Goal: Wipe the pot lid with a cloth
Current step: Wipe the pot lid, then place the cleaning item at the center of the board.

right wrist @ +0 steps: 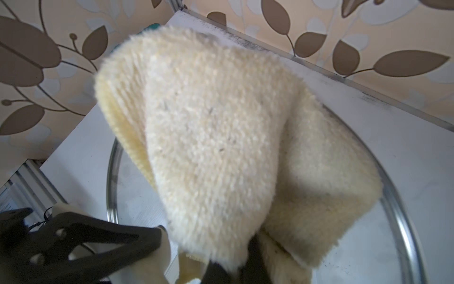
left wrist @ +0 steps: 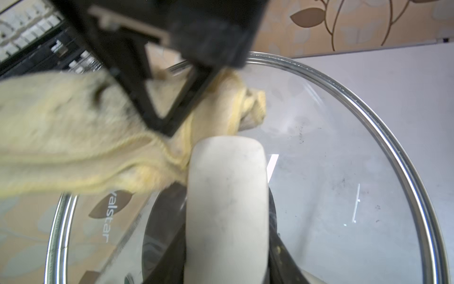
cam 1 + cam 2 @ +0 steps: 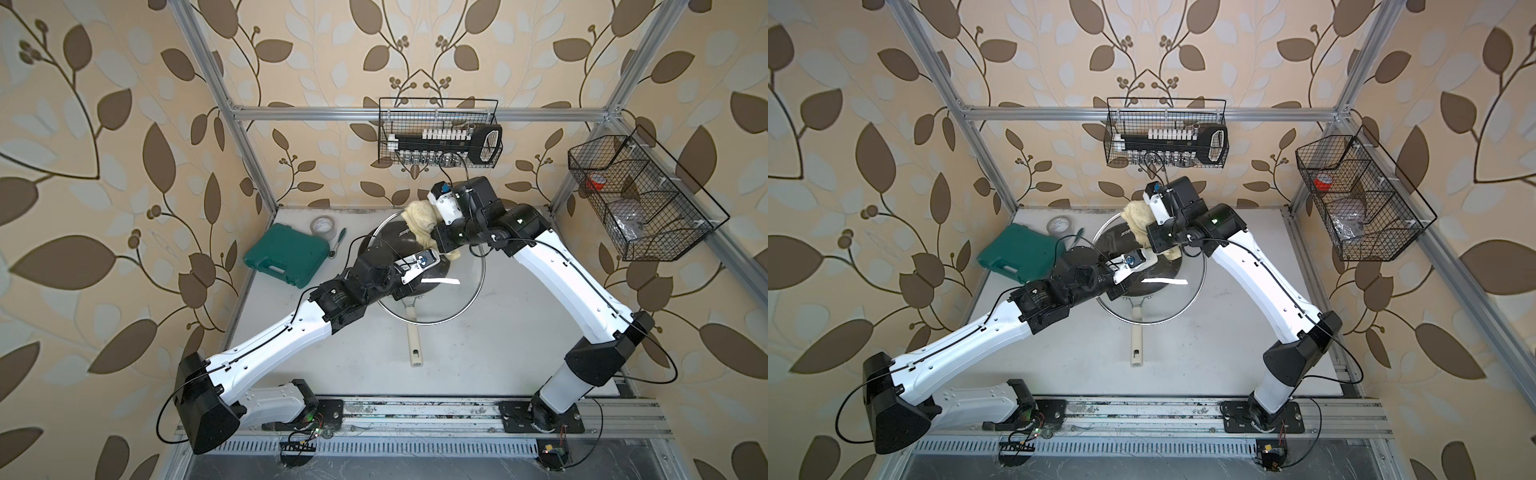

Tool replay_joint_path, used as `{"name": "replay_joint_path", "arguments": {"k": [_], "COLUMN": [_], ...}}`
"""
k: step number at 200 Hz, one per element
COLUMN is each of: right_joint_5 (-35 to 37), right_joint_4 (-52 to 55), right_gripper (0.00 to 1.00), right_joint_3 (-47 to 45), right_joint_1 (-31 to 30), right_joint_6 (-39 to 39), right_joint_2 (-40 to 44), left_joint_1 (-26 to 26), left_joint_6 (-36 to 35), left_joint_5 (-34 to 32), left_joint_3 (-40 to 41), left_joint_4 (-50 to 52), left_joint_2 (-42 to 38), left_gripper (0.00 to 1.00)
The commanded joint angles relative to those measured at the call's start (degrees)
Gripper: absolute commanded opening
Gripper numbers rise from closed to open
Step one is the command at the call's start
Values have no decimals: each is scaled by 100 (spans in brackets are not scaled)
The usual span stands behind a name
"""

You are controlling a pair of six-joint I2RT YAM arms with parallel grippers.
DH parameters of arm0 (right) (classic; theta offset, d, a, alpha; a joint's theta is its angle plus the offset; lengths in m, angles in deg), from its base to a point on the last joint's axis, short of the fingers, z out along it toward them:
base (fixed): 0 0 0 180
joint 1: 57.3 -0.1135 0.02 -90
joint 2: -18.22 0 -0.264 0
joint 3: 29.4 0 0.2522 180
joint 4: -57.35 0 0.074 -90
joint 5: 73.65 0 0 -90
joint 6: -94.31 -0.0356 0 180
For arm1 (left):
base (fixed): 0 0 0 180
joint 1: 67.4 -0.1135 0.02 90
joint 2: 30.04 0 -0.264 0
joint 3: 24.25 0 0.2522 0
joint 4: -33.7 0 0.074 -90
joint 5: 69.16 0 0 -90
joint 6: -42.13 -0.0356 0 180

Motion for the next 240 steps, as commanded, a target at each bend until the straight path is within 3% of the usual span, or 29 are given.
{"name": "replay_joint_path", "arguments": {"k": [1,40,57,81,117,167,209,240], "right_joint_5": [218,475,855,1108,819,491,279,228], "right_joint_4": [59,82,92,48,-452,-1517,-1837,-1828], "right_gripper": [0,0,0,0,0,0,0,0], "right_joint_3": [-408,-1330,-1781,-2887,-4551,-5776,-5680,-5482], "right_joint_1": [277,543,764,1346,1963,2023,2018,2018], "right_joint_6": [-233,-369,-805,-1419,-1818,-2174,-2191,-2044], "right_joint_2": [531,1390,1887,2669,3425,2937,2418,2300], "left_joint_1": [0,-8,-6,-8,-8,-7,-8,-8], "left_joint_6": [1452,2032,2344,2501,2566,2674,2818,3171], "left_joint_5": [-1065,-1179,-1567,-1663,-1678,-1669,-1804,-2083], "left_joint_3": [-783,-845,-883,-941,-894,-877,-907,-1140], "left_joint_4": [-1236,-1180,-1071,-949,-875,-785,-542,-249], "left_joint_2": [-458,-328,-282,-297,-317,-321,-180,374], "left_gripper": [0,0,0,0,0,0,0,0]}}
